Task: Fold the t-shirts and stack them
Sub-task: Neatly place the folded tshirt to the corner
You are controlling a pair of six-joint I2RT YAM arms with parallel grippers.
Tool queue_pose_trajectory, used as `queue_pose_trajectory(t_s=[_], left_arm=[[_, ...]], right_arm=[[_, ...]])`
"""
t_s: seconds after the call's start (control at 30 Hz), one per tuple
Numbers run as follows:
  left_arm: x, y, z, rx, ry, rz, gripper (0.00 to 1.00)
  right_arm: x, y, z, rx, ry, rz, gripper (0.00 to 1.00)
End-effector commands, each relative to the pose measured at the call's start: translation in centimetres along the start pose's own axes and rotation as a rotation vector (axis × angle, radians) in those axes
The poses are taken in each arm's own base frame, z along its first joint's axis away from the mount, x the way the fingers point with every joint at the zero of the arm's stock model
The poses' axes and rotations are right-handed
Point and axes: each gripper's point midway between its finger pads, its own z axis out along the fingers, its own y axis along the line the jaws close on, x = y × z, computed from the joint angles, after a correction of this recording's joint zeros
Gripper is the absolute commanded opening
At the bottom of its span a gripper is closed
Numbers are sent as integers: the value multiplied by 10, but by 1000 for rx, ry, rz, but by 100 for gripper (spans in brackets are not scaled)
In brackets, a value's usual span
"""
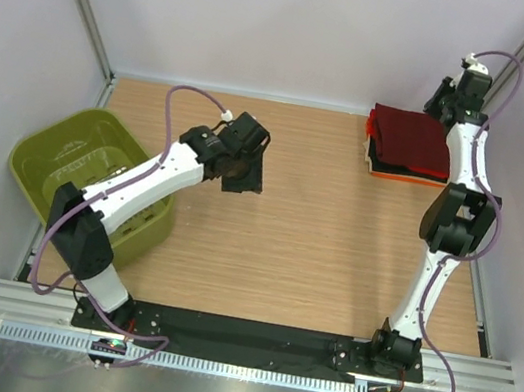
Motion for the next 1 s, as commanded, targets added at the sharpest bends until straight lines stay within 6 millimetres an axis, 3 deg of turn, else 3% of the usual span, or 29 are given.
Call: queue_pose_trajectory(t_s=[0.0, 0.1, 0.2, 0.4, 0.5, 0.6, 0.7, 0.73, 0.83, 0.87, 0.9, 0.97], left_arm=[[4, 10, -14, -6, -20, 14, 47], [13, 18, -17, -8, -15, 10, 47], [19, 26, -14, -26, -7, 11, 47], [25, 36, -19, -61, -17, 20, 47], [27, 36, -24, -73, -22, 33, 47], [25, 34, -30, -74, -32, 32, 48], [22, 29, -33, -57, -41, 25, 48], [20, 26, -35, -48, -45, 22, 48], [13, 19, -44, -26, -57, 28, 48], [9, 17, -47, -21, -69, 29, 48], [7, 16, -48, -21, -79, 32, 48], [2, 17, -52, -24, -96, 43, 48]], right_arm=[[-9, -30, 21, 65, -86, 24, 24], [9, -60, 53, 138, -106, 75, 14], [15, -87, 67, 193, -137, 144, 12], [23, -102, 100, 198, -180, 178, 9], [-4, -104, 93, 164, -249, 202, 11], [-36, -89, 78, 58, -308, 224, 13], [-44, -60, 66, -66, -290, 242, 14], [-56, -42, 53, -143, -293, 255, 15], [-47, -8, 38, -256, -222, 296, 17], [-54, 12, 21, -330, -206, 297, 16], [-40, 20, 19, -358, -156, 323, 16], [-42, 47, -7, -434, -117, 341, 16]])
